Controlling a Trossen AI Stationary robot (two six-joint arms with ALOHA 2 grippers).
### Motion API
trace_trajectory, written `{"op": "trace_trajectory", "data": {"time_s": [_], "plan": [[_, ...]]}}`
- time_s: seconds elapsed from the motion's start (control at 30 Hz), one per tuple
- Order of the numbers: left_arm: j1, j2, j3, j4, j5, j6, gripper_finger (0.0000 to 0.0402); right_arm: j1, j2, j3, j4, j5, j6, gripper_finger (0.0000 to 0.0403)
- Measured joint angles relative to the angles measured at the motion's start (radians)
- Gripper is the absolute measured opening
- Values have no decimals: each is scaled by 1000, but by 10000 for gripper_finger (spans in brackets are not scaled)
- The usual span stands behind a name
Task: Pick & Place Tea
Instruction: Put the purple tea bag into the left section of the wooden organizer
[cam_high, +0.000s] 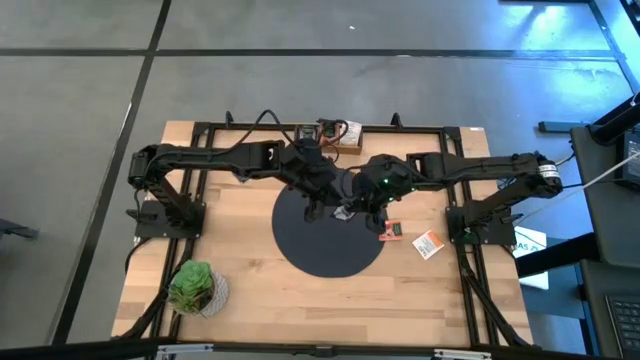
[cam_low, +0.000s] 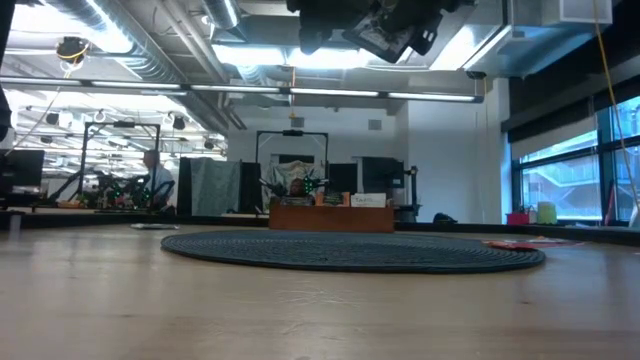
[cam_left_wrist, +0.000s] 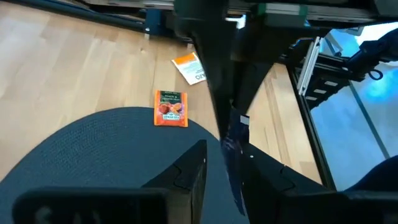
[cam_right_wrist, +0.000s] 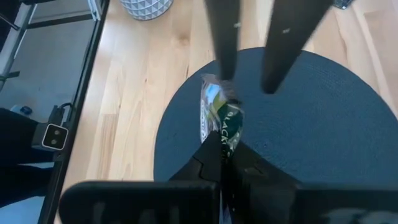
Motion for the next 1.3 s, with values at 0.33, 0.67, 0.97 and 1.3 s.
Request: {"op": "trace_trajectory", "data": {"time_s": [0.33,0.67,0.97,1.3], "plan": [[3,0,0,1,0,-19,84,17,31,0,-21,22,11,8],[0,0,0,1,0,-18,84,17,38,-1,23,22,2,8],[0,0,0,4,0,-8,80,15,38,0,59,22,-10,8],[0,0,0,12,0,43,5,14,38,-1,62,23,-26,8]]}}
